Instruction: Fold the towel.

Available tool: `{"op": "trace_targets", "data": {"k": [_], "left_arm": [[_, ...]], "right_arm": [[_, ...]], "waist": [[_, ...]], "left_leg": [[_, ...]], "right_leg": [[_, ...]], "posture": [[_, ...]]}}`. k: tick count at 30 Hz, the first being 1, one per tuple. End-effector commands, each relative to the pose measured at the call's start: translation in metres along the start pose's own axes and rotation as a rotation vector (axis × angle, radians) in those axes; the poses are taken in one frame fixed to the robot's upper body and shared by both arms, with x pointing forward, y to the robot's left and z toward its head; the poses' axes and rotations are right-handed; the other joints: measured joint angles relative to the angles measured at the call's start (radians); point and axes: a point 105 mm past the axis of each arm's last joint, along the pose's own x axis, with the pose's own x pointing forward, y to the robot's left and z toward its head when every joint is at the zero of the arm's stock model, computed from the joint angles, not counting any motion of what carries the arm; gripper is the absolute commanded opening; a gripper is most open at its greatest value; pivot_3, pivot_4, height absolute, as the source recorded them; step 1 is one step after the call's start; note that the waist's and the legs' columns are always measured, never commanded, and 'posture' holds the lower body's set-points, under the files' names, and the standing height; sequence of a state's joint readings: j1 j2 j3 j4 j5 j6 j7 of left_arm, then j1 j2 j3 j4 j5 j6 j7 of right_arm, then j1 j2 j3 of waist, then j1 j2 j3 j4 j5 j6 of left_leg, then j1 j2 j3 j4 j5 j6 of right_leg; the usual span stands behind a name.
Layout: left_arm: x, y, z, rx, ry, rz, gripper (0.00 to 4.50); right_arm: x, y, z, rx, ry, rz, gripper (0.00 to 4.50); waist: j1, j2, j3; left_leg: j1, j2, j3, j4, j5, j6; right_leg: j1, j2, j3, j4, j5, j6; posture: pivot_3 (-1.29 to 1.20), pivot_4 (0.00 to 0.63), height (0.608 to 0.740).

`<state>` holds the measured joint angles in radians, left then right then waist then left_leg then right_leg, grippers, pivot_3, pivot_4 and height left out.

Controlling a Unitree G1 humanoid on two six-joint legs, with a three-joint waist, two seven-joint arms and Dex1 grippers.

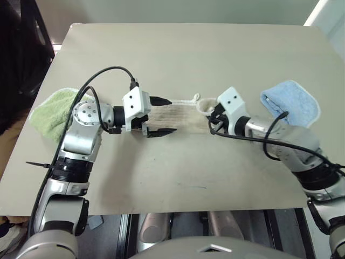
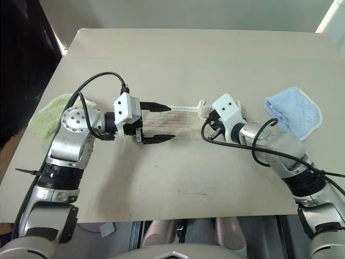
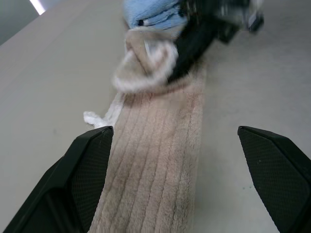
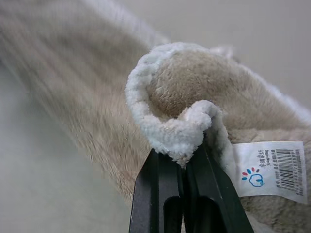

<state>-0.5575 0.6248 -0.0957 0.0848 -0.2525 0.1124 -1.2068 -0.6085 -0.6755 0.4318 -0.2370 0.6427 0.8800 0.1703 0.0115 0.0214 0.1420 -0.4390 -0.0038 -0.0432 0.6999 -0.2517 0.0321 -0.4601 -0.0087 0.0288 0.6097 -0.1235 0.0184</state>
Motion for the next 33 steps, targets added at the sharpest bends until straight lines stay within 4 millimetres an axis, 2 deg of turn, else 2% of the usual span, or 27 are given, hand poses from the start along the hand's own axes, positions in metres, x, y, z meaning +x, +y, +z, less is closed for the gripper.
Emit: {"op": "trace_targets", "data": {"k": [1, 4, 6, 10, 15, 20, 22, 26, 29, 33], "left_arm": [[-0.005, 0.0, 0.01, 0.033, -0.022, 0.023, 4.44], [-0.008, -0.001, 0.009, 0.027, -0.018, 0.037, 4.44], [-0.009, -0.002, 0.009, 0.024, -0.016, 0.04, 4.44], [-0.009, -0.002, 0.008, 0.02, -0.014, 0.043, 4.44], [-0.01, -0.002, 0.008, 0.019, -0.012, 0.044, 4.44], [-0.011, -0.003, 0.007, 0.015, -0.009, 0.045, 4.44], [-0.012, -0.003, 0.006, 0.014, -0.008, 0.046, 4.44], [-0.011, -0.003, 0.005, 0.01, -0.009, 0.05, 4.44], [-0.009, -0.001, 0.006, 0.011, -0.014, 0.052, 4.44], [-0.005, 0.001, 0.007, 0.018, -0.022, 0.047, 4.44]], "right_arm": [[0.003, 0.0, 0.009, -0.056, -0.031, 0.013, 0.05], [0.003, -0.002, 0.007, -0.042, -0.032, 0.023, 0.68], [0.003, -0.001, 0.008, -0.03, -0.042, 0.039, 1.29], [-0.002, 0.004, 0.015, -0.008, -0.076, 0.075, 2.67], [-0.019, 0.005, 0.029, 0.008, -0.152, 0.089, 4.48], [-0.066, -0.002, 0.045, 0.052, -0.272, 0.131, 4.48], [-0.08, -0.012, 0.046, 0.07, -0.295, 0.105, 4.48], [-0.089, -0.055, 0.021, 0.068, -0.19, -0.113, 4.48], [-0.086, -0.075, 0.002, 0.028, -0.105, -0.195, 3.94], [-0.07, -0.076, -0.007, -0.006, -0.081, -0.188, 2.52]], "waist": [[-0.003, 0.0, 0.0], [-0.004, 0.0, 0.0], [-0.004, 0.0, 0.0], [-0.004, 0.0, 0.0], [-0.004, 0.0, 0.0], [-0.001, 0.0, 0.0], [-0.002, 0.0, 0.0], [-0.002, 0.0, 0.0], [-0.003, 0.0, 0.0], [-0.004, 0.0, 0.0]], "left_leg": [[0.0, 0.0, 0.0, 0.0, 0.0, 0.0], [0.0, 0.0, 0.0, 0.0, 0.0, 0.0], [0.0, 0.0, 0.0, 0.0, 0.0, -0.001], [0.001, 0.0, 0.0, 0.0, 0.001, -0.001], [0.001, 0.0, 0.0, 0.0, 0.002, -0.002], [0.0, 0.0, 0.0, 0.0, 0.003, -0.002], [0.0, 0.0, 0.001, 0.0, 0.003, -0.002], [0.002, 0.0, 0.0, 0.0, 0.004, -0.003], [0.003, 0.0, 0.0, 0.0, 0.005, -0.003], [0.003, 0.001, 0.0, 0.0, 0.006, -0.003]], "right_leg": [[0.0, 0.0, 0.0, 0.0, 0.0, 0.0], [0.0, 0.0, 0.0, 0.0, -0.001, -0.003], [0.0, 0.0, 0.0, 0.001, -0.002, -0.004], [0.0, 0.001, 0.0, 0.001, -0.004, -0.01], [0.0, 0.001, 0.0, 0.001, -0.003, -0.011], [0.001, 0.001, 0.0, 0.001, -0.003, -0.011], [0.001, 0.001, 0.001, 0.001, -0.004, -0.011], [0.002, 0.001, 0.001, 0.001, -0.003, -0.011], [0.002, 0.001, 0.002, 0.001, -0.002, -0.012], [0.002, 0.002, 0.002, 0.002, -0.001, -0.011]], "posture": [[0.0, 0.15, 0.736], [0.0, 0.15, 0.736], [0.0, 0.15, 0.736], [0.0, 0.15, 0.736], [0.0, 0.15, 0.736], [0.0, 0.15, 0.736], [0.0, 0.15, 0.736], [0.0, 0.15, 0.736], [0.0, 0.15, 0.736], [0.0, 0.15, 0.736]]}}
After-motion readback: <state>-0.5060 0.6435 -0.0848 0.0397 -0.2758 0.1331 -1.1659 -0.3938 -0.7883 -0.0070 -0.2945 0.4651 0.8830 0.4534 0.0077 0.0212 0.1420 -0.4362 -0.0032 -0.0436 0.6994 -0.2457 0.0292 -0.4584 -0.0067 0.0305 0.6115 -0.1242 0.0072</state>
